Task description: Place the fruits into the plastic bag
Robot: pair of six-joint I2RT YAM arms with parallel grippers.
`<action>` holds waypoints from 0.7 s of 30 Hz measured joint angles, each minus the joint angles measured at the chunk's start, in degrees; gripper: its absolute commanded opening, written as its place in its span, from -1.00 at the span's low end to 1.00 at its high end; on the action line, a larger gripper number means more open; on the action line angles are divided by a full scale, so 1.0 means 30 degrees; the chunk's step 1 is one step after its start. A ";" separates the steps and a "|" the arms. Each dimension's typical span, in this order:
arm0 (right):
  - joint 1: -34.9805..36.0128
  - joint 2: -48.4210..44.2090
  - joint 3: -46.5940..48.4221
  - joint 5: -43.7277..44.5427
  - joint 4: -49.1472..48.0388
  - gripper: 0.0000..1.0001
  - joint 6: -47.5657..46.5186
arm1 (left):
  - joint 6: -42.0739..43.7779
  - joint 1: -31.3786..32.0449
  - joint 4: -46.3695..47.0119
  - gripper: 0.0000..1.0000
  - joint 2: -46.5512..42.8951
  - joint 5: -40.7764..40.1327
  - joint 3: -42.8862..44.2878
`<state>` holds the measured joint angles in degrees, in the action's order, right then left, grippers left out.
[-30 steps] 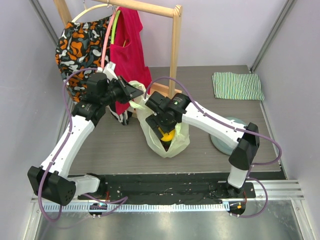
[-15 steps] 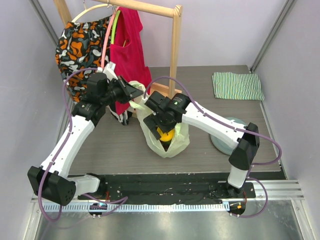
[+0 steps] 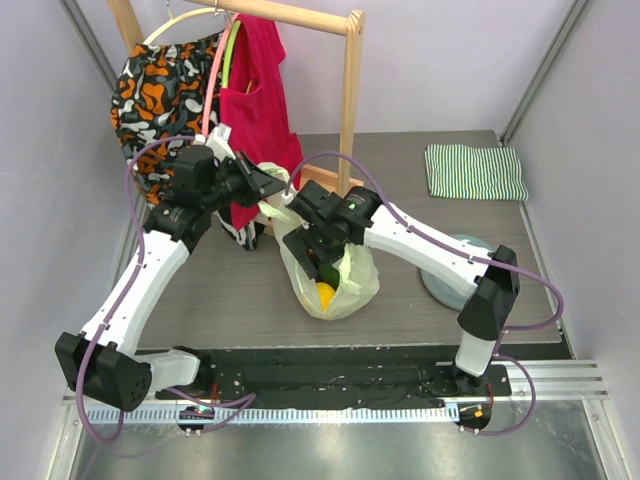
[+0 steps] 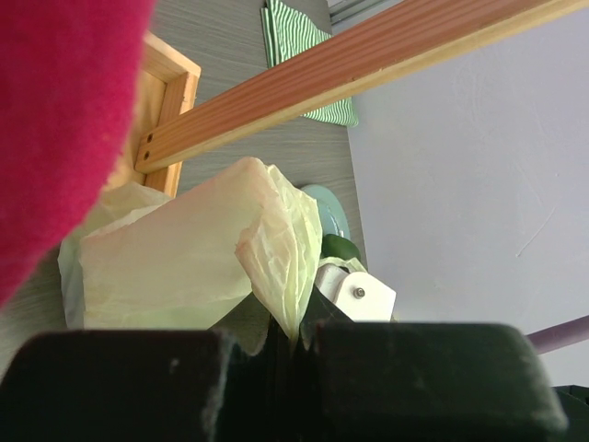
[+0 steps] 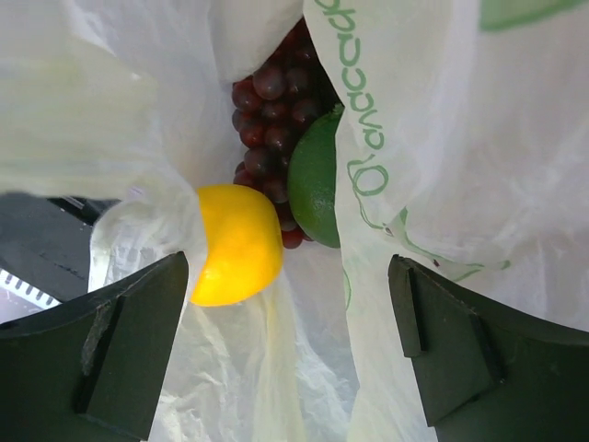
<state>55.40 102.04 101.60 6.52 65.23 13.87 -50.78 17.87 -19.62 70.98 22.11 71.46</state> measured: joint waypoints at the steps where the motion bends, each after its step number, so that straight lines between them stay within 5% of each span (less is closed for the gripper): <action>1: 0.0000 -0.0007 0.0000 -0.0066 -0.0073 0.91 -0.0022 | 0.0000 0.0000 0.0000 -1.00 0.0000 0.0000 0.0000; 14: 0.0000 -0.4743 -0.0124 -0.3308 -0.5523 0.68 -0.0619 | 0.0000 0.0000 0.0000 -1.00 0.0000 0.0000 0.0000; 21: -0.0933 -0.7803 -0.0080 -0.2477 -0.8604 0.71 -0.0299 | 0.0000 0.0000 0.0000 -1.00 0.0000 0.0000 0.0000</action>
<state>52.60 78.63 101.36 -0.91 39.42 12.97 -50.78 17.87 -19.62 70.98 22.11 71.46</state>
